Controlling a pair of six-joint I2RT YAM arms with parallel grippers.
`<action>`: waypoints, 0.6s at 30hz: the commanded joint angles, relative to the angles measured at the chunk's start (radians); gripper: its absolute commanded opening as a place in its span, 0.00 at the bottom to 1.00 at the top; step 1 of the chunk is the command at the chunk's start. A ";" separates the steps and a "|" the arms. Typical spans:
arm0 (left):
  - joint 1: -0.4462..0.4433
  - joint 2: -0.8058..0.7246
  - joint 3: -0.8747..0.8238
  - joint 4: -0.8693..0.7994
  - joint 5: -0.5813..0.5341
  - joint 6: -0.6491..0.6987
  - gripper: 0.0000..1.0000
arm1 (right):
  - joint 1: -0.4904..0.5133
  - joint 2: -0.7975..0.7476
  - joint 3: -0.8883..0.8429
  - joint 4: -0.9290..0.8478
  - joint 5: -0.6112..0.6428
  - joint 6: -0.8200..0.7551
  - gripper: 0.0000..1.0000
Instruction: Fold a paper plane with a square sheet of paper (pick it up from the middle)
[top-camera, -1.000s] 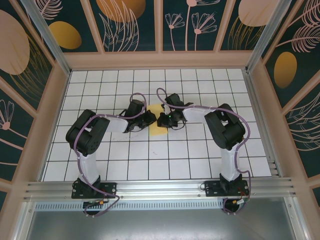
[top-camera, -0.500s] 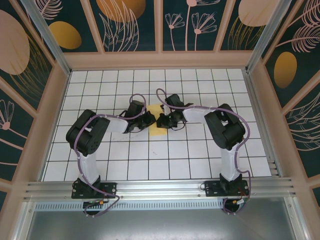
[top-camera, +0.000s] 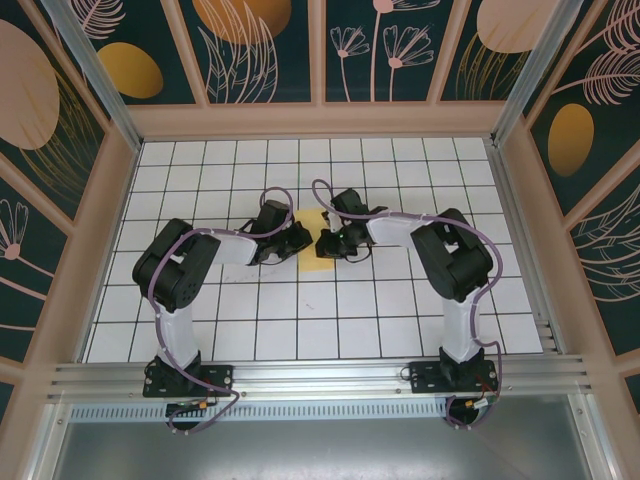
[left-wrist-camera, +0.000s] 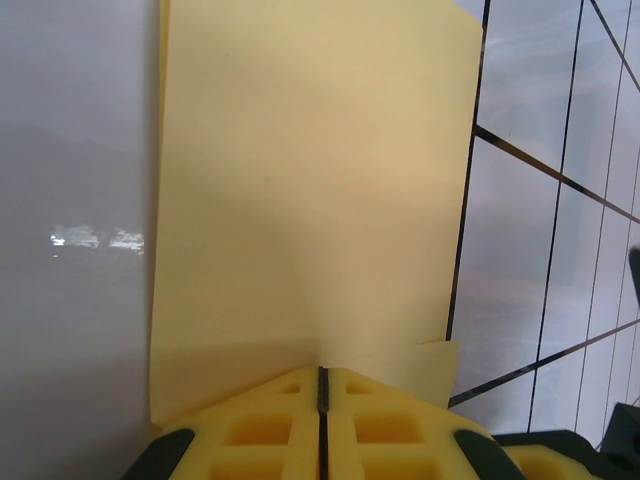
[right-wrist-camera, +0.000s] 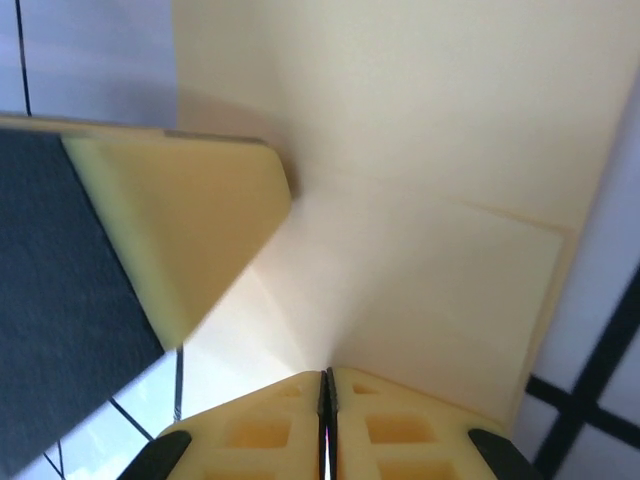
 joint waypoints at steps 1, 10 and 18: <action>0.004 0.050 0.004 -0.086 -0.063 0.023 0.08 | -0.001 -0.050 -0.035 -0.114 0.011 -0.047 0.10; 0.004 0.056 0.007 -0.094 -0.068 0.028 0.08 | -0.005 -0.086 -0.103 -0.139 0.044 -0.054 0.10; 0.004 0.062 0.007 -0.084 -0.060 0.025 0.08 | -0.062 -0.160 -0.204 -0.086 0.021 -0.022 0.10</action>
